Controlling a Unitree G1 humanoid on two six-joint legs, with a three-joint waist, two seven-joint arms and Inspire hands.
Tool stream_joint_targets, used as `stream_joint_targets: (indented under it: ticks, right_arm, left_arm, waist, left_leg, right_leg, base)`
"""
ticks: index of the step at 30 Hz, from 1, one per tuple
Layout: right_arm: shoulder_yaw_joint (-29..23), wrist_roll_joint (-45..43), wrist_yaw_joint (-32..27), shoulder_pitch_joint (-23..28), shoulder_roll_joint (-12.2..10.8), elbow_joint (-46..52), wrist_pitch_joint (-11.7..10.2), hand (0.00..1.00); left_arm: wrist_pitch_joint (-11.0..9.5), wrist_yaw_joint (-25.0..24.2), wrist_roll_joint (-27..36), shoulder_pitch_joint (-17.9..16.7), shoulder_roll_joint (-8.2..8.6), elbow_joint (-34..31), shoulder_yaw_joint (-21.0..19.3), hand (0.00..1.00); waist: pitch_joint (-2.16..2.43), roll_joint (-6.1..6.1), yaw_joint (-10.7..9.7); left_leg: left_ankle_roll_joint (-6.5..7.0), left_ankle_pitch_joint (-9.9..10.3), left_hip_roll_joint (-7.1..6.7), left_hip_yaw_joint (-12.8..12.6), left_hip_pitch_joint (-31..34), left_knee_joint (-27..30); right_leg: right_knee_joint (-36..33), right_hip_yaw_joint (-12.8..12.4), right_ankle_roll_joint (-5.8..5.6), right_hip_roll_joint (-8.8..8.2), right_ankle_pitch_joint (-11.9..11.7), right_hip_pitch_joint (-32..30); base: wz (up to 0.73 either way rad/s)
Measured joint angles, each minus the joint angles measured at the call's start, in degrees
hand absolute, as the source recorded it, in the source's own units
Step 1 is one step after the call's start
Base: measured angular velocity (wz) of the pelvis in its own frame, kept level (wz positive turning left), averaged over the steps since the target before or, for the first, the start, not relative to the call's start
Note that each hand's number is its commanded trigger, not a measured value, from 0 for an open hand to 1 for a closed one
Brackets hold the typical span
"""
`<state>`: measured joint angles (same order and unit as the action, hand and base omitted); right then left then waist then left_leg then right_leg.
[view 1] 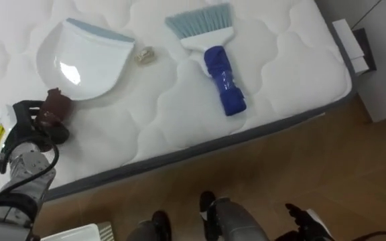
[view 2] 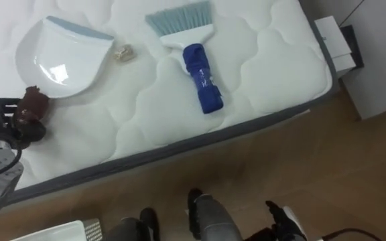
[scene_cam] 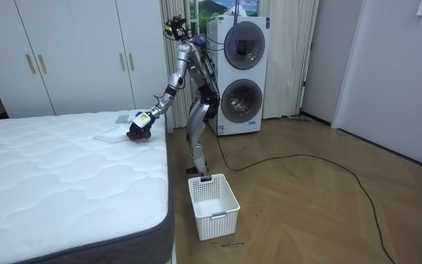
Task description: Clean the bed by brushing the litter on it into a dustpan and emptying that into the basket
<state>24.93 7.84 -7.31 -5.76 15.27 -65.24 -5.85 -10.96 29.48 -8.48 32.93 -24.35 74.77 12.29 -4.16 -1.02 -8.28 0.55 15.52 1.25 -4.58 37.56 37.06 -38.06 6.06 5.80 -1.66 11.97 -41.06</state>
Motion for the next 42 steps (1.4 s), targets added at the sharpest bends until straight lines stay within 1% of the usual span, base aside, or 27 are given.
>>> stream_joint_targets:
  ticks: [3,5,6,8,11,13,15,18,22,23,24,25,26,28,34,39,42]
  right_arm:
    - [0.0,1.2,0.0,0.2,0.7,0.2,-0.6,0.00]
    - [-0.7,3.3,0.0,0.1,1.5,0.5,-0.7,0.00]
    - [-1.1,3.8,0.0,0.2,1.7,0.5,-0.8,0.00]
    - [-1.6,5.2,0.0,0.0,2.3,0.5,-1.1,0.00]
    - [-1.6,5.3,0.0,0.2,2.5,0.4,-1.7,0.00]
    - [-1.6,5.3,0.2,0.0,2.6,0.4,-1.7,0.00]
    - [-2.7,5.3,0.6,0.0,2.6,0.4,-1.7,0.00]
    - [-5.0,5.3,0.6,0.1,2.6,0.2,-1.6,0.00]
    - [-6.8,5.3,0.6,0.2,2.6,0.2,-1.6,0.00]
    - [-7.2,5.4,0.8,0.5,2.6,0.3,-1.6,0.00]
    - [-7.3,5.4,0.8,0.5,2.6,0.3,-1.6,0.00]
    - [-7.6,5.6,0.8,0.8,2.6,0.3,-1.6,0.00]
    - [-7.9,5.6,0.8,0.9,2.6,0.3,-1.6,0.00]
    - [-8.4,5.6,0.6,1.2,2.5,0.3,-1.6,0.00]
    - [-8.4,5.6,-0.1,1.3,2.5,0.5,-1.6,0.00]
    - [-9.6,8.2,-1.2,0.2,2.6,0.2,-1.9,0.00]
    - [-11.7,10.2,-3.1,-0.7,2.6,0.4,-2.6,0.00]
  left_arm:
    - [0.0,0.0,-2.8,0.0,0.00,-0.4,0.9,1.00]
    - [0.0,0.0,-5.4,-0.2,0.00,-0.9,0.9,1.00]
    - [0.0,0.0,-6.2,-0.3,-0.01,-1.3,1.0,1.00]
    - [0.1,0.0,-7.5,-1.5,-0.07,-3.0,1.1,1.00]
    - [0.1,-0.2,-8.2,-2.2,-0.12,-3.3,1.2,1.00]
    - [0.1,-0.4,-8.6,-2.6,-0.12,-3.5,1.2,1.00]
    - [-0.1,-0.5,-8.6,-3.9,-0.13,-4.3,0.6,1.00]
    - [-0.5,-1.5,-8.6,-4.2,-0.47,-4.3,0.3,1.00]
    - [-0.6,-2.5,-8.6,-5.4,-1.26,-4.2,0.3,1.00]
    - [-0.6,-2.8,-8.7,-5.9,-1.48,-4.3,0.3,1.00]
    - [-0.6,-2.9,-8.8,-6.3,-1.61,-4.4,0.3,1.00]
    - [-0.6,-2.9,-9.2,-6.7,-1.77,-4.5,0.3,1.00]
    - [-0.6,-2.9,-10.0,-7.0,-1.97,-4.4,0.2,1.00]
    - [-0.6,-2.9,-11.4,-7.6,-2.03,-4.4,-0.1,1.00]
    - [-0.7,-2.7,-12.5,-9.0,-2.40,-4.4,-0.6,1.00]
    - [-0.7,-2.2,-12.5,-10.2,-2.40,-5.4,-0.5,1.00]
    - [-0.7,-1.0,-13.5,-11.0,-2.40,-6.5,-0.2,1.00]
  waist:
    - [0.09,-0.41,0.8]
    - [0.38,-0.98,1.7]
    - [0.39,-1.10,2.1]
    - [0.62,-1.58,2.8]
    - [0.65,-1.57,3.5]
    - [0.67,-1.50,3.9]
    - [0.72,-1.43,3.9]
    - [0.82,-1.26,3.7]
    - [0.86,-1.13,3.2]
    - [1.02,-1.00,3.2]
    - [1.07,-0.90,3.2]
    - [1.36,-0.56,3.3]
    - [1.40,-0.48,3.3]
    - [1.41,-0.47,3.5]
    - [1.47,-0.55,4.0]
    - [1.46,-0.56,4.0]
    - [1.47,-0.55,4.0]
  left_leg:
    - [0.16,-0.3,0.03,0.0,-0.9,-1.2]
    - [0.35,-0.7,0.03,-0.2,-1.3,-2.4]
    - [0.37,-0.7,0.02,-0.3,-1.5,-2.4]
    - [0.47,-0.8,0.05,-0.4,-1.8,-2.8]
    - [0.47,-0.8,0.04,-0.7,-2.6,-3.4]
    - [0.49,-0.9,0.00,-1.1,-3.0,-4.0]
    - [0.66,-1.5,-0.27,-1.7,-3.3,-4.8]
    - [0.80,-2.4,-0.88,-1.6,-3.4,-5.8]
    - [0.88,-2.4,-1.00,-1.6,-4.1,-6.1]
    - [0.99,-2.6,-1.02,-1.6,-4.7,-6.7]
    - [1.01,-2.6,-1.01,-1.7,-5.0,-6.9]
    - [1.15,-2.9,-1.01,-2.1,-5.4,-7.5]
    - [1.23,-3.0,-0.85,-2.6,-5.6,-7.6]
    - [1.28,-3.0,-0.60,-3.3,-6.0,-7.5]
    - [1.47,-3.1,-0.46,-3.3,-6.2,-7.6]
    - [1.64,-3.0,-0.76,-3.0,-6.3,-7.9]
    - [1.67,-3.0,-1.04,-3.1,-6.3,-8.5]
  right_leg:
    - [1.5,0.5,-0.22,-0.08,-0.2,1.3]
    - [2.6,0.8,-0.47,-0.28,-0.4,1.8]
    - [2.7,0.8,-0.48,-0.28,-0.4,1.9]
    - [3.4,1.1,-0.55,-0.32,-0.5,2.5]
    - [3.4,1.4,-0.62,-0.52,-0.4,3.2]
    - [3.6,1.2,-0.65,-0.61,-0.4,3.1]
    - [3.7,1.1,-0.78,-1.04,-0.3,3.2]
    - [4.5,1.4,-0.87,-1.55,-0.4,3.2]
    - [4.9,1.8,-1.03,-1.78,-0.4,4.1]
    - [5.7,1.8,-1.11,-1.74,-0.3,4.8]
    - [5.9,1.8,-1.18,-1.71,-0.3,5.1]
    - [6.3,1.6,-1.31,-1.71,-0.4,5.3]
    - [6.5,1.7,-1.40,-1.74,-0.5,5.6]
    - [6.7,1.8,-1.54,-1.75,-0.6,6.3]
    - [7.3,1.8,-1.76,-1.71,-1.1,6.7]
    - [6.7,1.9,-1.80,-2.03,-1.2,6.4]
    - [6.2,1.9,-1.84,-2.39,-1.1,6.0]
  base:
    - [0.08]
    - [0.09]
    - [0.00]
    - [0.00]
    - [0.05]
    - [-0.01]
    - [-0.02]
    - [0.09]
    - [0.01]
    - [0.00]
    - [-0.05]
    - [0.00]
    - [0.00]
    - [0.02]
    - [-0.01]
    - [0.00]
    - [0.01]
